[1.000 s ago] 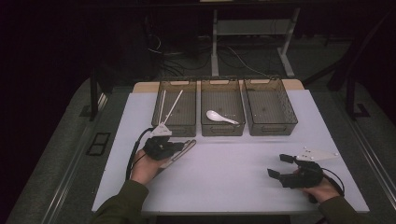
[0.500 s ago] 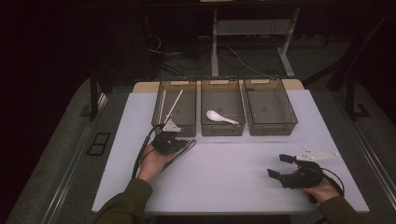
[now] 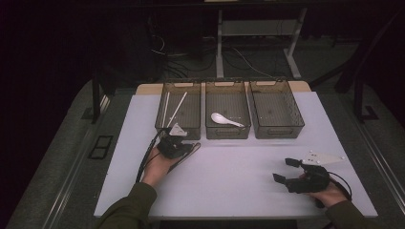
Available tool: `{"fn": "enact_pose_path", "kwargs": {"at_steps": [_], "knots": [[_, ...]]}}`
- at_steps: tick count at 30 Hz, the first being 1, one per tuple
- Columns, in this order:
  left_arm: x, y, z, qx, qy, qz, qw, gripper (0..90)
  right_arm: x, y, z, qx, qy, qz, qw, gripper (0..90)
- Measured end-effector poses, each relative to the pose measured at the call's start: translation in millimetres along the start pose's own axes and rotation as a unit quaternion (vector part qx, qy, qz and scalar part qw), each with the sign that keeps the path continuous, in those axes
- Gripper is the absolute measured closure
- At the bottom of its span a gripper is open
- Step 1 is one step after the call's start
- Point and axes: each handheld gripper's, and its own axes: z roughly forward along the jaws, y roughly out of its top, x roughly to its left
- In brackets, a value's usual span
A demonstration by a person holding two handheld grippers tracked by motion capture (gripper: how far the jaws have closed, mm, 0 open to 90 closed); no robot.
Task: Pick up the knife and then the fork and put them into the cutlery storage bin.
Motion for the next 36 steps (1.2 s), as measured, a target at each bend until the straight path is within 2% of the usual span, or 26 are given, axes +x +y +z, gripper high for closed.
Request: {"fn": "enact_pose_path", "kwargs": {"at_steps": [7, 8, 11, 14, 19, 20, 21, 23, 29, 32, 34, 35, 36], "knots": [[-1.1, 0.7, 1.1, -0.002, -0.010, 0.011, 0.9999, 88.9, 0.7, 0.0, 0.5, 0.002, 0.001, -0.002, 1.0000, 18.8], [-2.8, 0.4, 1.3, -0.003, -0.011, 0.004, 0.9999, 89.0, 0.7, 0.0, 0.5, 0.002, 0.000, -0.002, 1.0000, 18.8], [-3.4, 1.1, 1.6, -0.001, -0.018, 0.015, 0.9997, 89.0, 0.6, 0.1, 0.4, 0.001, 0.000, -0.002, 1.0000, 18.8], [-6.1, 1.1, 1.9, -0.001, -0.028, 0.010, 0.9996, 89.0, 0.5, 0.1, 0.3, 0.001, 0.000, -0.002, 1.0000, 18.8], [-9.9, 1.4, 2.7, -0.001, -0.048, 0.019, 0.9987, 89.0, 0.7, 0.1, 0.1, 0.001, 0.001, -0.001, 1.0000, 18.8], [-12.2, 1.0, 2.7, 0.000, -0.052, 0.013, 0.9986, 89.0, 0.6, 0.1, 0.1, 0.001, 0.001, -0.002, 1.0000, 18.8], [-12.6, 1.3, 2.8, 0.000, -0.055, 0.022, 0.9983, 89.0, 0.7, 0.1, 0.0, 0.001, 0.001, -0.001, 1.0000, 18.8], [-15.9, 0.9, 2.9, 0.000, -0.062, 0.023, 0.9978, 89.0, 0.7, 0.2, -0.2, 0.001, 0.000, -0.001, 1.0000, 18.8], [-18.6, 0.4, 2.4, 0.000, -0.071, 0.029, 0.9971, 88.9, 0.7, 0.2, 0.0, 0.000, 0.001, -0.002, 1.0000, 18.8], [-17.2, 0.8, -3.7, -0.009, -0.074, 0.037, 0.9965, 88.6, 0.8, 0.2, -0.3, 0.000, 0.001, -0.002, 1.0000, 18.8], [-16.8, 0.2, -12.0, -0.023, -0.082, 0.028, 0.9959, 83.3, 0.6, 0.2, -0.4, 0.000, 0.001, -0.002, 1.0000, 18.8], [-15.3, -0.2, -16.6, -0.028, -0.084, 0.035, 0.9955, 81.1, 0.5, 0.2, -0.4, -0.001, 0.001, -0.002, 1.0000, 18.8], [-16.1, -2.3, -21.5, -0.032, -0.086, 0.026, 0.9955, 79.8, 0.5, 0.2, -0.4, 0.000, 0.001, -0.002, 1.0000, 18.8]]}}
